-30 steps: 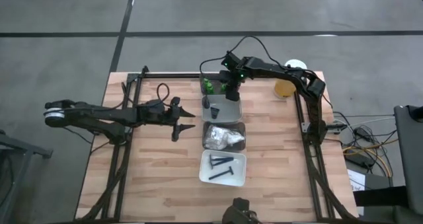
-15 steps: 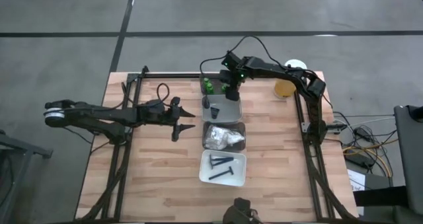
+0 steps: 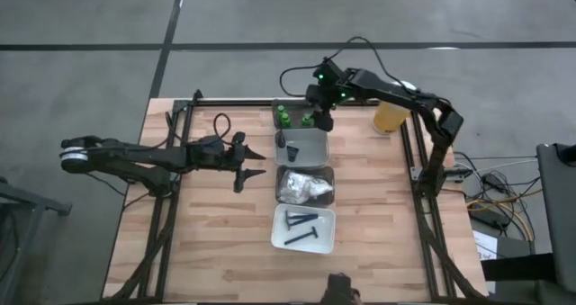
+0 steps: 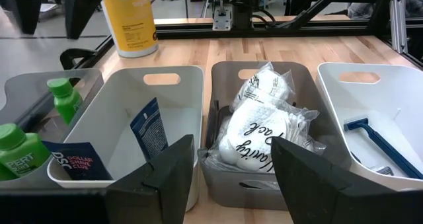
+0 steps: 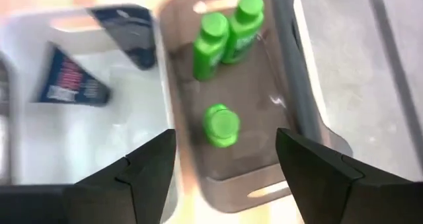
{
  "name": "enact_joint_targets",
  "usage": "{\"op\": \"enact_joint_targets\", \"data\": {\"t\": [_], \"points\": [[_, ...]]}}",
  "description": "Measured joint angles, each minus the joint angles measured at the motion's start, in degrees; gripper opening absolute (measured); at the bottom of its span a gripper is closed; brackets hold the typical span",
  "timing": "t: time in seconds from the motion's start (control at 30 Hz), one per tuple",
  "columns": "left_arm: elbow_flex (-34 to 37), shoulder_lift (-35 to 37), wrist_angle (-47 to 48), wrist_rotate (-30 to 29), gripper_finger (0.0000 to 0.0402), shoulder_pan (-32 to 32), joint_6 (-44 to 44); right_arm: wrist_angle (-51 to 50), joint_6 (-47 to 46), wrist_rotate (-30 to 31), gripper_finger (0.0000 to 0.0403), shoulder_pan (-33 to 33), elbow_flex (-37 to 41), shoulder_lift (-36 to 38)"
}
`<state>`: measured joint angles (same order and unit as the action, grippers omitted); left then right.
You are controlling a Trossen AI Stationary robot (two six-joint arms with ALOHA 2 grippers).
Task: Pick & Place Travel size toiletries
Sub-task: Return to Home Position
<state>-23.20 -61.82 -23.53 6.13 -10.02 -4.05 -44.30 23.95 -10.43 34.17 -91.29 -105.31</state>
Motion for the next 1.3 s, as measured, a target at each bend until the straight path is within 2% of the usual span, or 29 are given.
{"op": "enact_joint_targets", "data": {"t": [0.2,0.43,0.57,0.77,1.03,1.3], "points": [[0.0,0.0,0.0,0.0,0.0207,0.0,0.1,2.7,-2.6,-8.9,0.0270,1.2,6.5,6.4],[0.0,0.0,-0.3,2.8,0.0207,0.0,1.9,18.6,-9.6,-8.9,0.0260,0.7,24.9,19.7],[0.0,1.6,-2.6,9.6,0.0207,0.1,-2.1,27.9,-14.8,-8.9,0.0244,0.6,37.9,29.5],[0.1,4.2,-2.2,8.1,0.0207,0.0,-3.8,38.7,-23.3,-8.9,0.0223,0.2,54.2,42.7],[0.1,4.3,-2.2,7.8,0.0207,0.0,-4.4,46.8,-30.8,-7.0,0.0211,-1.8,67.2,56.4],[0.1,4.3,-2.2,7.7,0.0207,0.0,-3.9,62.5,-37.3,-5.9,0.0215,-2.9,78.1,62.2]]}}
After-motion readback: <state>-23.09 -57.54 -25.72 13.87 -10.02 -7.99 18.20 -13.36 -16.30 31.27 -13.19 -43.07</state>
